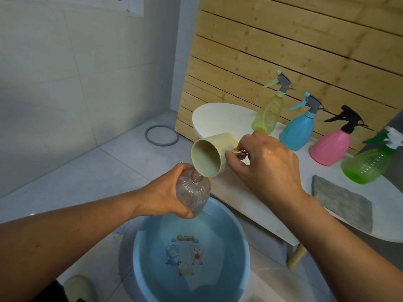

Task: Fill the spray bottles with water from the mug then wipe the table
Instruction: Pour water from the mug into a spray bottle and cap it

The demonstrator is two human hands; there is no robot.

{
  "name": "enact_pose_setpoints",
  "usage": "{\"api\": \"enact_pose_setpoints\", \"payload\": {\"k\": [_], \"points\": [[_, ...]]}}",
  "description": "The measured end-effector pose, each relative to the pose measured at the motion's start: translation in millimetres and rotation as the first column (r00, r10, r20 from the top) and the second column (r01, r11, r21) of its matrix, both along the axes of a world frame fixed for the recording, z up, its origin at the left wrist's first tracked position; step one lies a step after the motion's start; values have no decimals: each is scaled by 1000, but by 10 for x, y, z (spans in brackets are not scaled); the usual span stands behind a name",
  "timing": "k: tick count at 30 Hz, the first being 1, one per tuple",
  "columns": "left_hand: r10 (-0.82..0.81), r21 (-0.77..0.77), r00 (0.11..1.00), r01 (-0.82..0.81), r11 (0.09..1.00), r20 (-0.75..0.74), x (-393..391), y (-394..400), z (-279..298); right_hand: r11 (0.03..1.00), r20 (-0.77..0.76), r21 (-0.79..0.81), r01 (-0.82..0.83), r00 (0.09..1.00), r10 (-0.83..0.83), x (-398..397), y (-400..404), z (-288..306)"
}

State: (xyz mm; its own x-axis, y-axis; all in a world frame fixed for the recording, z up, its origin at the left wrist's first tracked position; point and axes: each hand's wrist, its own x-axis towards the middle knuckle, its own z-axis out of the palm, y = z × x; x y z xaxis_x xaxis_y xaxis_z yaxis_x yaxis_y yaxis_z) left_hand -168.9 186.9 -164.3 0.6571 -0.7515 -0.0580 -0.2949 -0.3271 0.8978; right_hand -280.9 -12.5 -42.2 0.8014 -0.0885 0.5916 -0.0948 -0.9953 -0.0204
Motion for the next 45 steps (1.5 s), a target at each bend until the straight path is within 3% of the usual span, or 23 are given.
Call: {"api": "enact_pose_setpoints", "payload": {"k": [45], "points": [[23,-20,1000,-23,1000,-4,17,-23,-21,948,115,-261,-180,970,216,-36,-32,-20]]}}
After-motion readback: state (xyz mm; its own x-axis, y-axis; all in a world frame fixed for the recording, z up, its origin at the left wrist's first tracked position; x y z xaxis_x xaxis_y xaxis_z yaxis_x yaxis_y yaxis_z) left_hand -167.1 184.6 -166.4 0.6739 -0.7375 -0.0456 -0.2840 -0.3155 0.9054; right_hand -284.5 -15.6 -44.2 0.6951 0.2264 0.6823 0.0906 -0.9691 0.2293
